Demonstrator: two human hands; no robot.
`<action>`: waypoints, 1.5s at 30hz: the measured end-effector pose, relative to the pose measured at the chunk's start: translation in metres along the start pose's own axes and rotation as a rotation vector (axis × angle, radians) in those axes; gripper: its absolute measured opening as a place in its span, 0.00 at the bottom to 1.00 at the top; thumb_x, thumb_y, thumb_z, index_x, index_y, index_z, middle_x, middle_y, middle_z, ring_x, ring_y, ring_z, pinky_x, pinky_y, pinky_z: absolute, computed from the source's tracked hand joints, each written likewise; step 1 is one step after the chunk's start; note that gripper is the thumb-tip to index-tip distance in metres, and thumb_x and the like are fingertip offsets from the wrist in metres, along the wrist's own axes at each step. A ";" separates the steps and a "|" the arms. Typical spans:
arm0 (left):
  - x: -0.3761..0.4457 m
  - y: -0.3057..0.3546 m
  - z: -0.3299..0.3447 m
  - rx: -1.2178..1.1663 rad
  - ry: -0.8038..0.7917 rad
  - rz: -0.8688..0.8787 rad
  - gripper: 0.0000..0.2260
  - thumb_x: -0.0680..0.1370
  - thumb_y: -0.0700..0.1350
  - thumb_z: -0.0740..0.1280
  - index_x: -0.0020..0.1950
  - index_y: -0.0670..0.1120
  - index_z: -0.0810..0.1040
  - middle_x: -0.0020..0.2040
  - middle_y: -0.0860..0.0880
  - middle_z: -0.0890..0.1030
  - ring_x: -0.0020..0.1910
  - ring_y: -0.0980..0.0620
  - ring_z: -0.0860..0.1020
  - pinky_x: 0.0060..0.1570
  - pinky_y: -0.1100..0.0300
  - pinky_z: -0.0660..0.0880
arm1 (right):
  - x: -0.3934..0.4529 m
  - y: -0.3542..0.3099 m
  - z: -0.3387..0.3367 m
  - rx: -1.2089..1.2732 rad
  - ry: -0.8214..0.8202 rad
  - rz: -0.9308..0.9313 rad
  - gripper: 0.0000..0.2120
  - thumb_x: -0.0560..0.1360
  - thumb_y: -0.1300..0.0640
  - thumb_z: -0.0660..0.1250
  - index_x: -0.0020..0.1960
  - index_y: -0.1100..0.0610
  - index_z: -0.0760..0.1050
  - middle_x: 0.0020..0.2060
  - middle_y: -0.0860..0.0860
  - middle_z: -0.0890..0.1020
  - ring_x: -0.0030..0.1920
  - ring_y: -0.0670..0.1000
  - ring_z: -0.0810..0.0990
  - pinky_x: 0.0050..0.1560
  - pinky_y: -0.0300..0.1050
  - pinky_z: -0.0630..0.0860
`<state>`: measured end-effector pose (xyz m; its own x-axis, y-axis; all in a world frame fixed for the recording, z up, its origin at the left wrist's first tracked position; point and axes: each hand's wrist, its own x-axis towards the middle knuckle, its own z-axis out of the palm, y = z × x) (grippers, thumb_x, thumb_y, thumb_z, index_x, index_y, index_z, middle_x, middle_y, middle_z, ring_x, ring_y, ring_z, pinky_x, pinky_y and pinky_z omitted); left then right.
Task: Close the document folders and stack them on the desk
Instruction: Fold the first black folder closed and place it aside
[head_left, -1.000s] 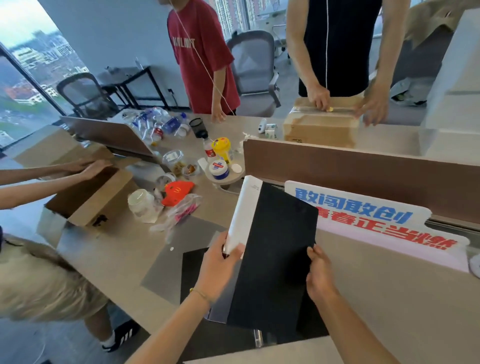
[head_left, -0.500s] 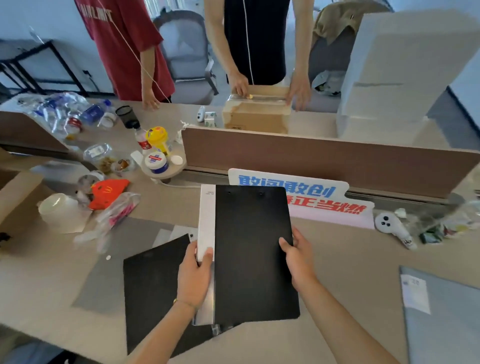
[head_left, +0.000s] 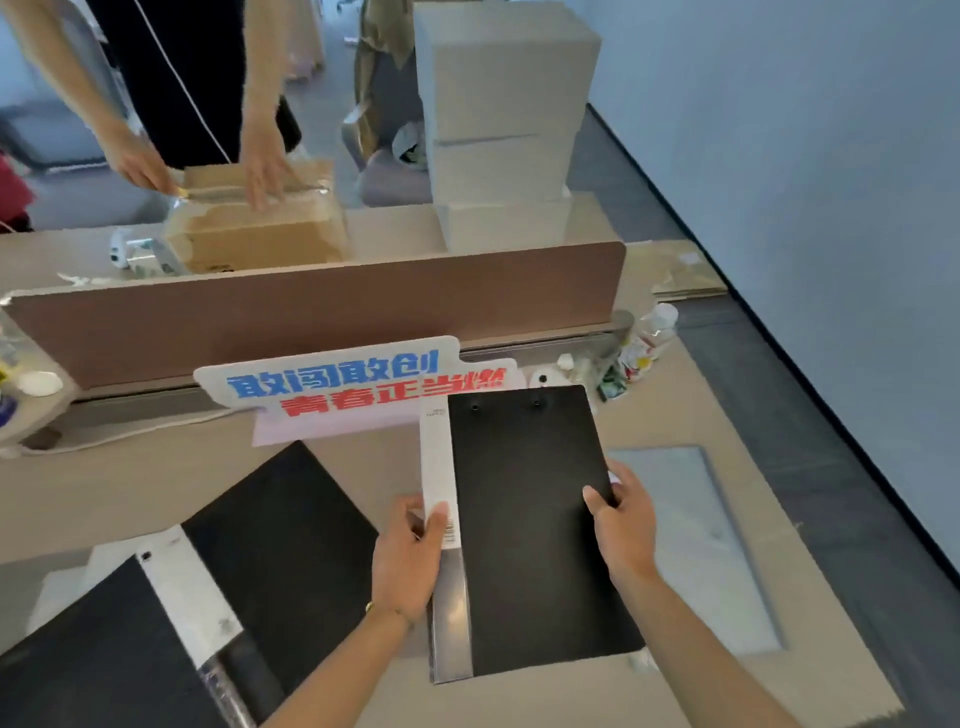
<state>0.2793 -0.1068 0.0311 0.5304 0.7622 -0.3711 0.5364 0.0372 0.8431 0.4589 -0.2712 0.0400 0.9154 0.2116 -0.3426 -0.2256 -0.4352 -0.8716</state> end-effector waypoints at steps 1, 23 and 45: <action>0.000 0.003 0.016 0.014 -0.035 -0.013 0.10 0.80 0.58 0.64 0.55 0.54 0.72 0.44 0.46 0.81 0.44 0.50 0.80 0.40 0.61 0.74 | 0.005 0.006 -0.015 -0.012 0.041 0.018 0.16 0.79 0.62 0.68 0.66 0.51 0.77 0.58 0.50 0.84 0.58 0.52 0.82 0.64 0.52 0.78; -0.003 0.010 0.245 0.285 -0.209 -0.072 0.11 0.72 0.49 0.76 0.52 0.53 0.79 0.45 0.55 0.84 0.43 0.55 0.82 0.49 0.56 0.79 | 0.116 0.139 -0.161 -0.446 0.159 0.120 0.34 0.75 0.56 0.74 0.78 0.54 0.65 0.61 0.55 0.76 0.65 0.58 0.75 0.67 0.54 0.73; 0.015 0.019 0.155 0.128 -0.039 -0.025 0.16 0.80 0.45 0.65 0.67 0.53 0.74 0.55 0.49 0.78 0.50 0.52 0.78 0.56 0.58 0.73 | 0.072 0.086 -0.074 -0.584 0.064 -0.297 0.25 0.80 0.57 0.66 0.75 0.47 0.68 0.71 0.50 0.73 0.71 0.52 0.70 0.70 0.50 0.69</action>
<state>0.3995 -0.1951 -0.0186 0.5392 0.7365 -0.4085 0.6282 -0.0287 0.7775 0.5303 -0.3581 -0.0343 0.9330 0.3509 -0.0794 0.2410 -0.7734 -0.5863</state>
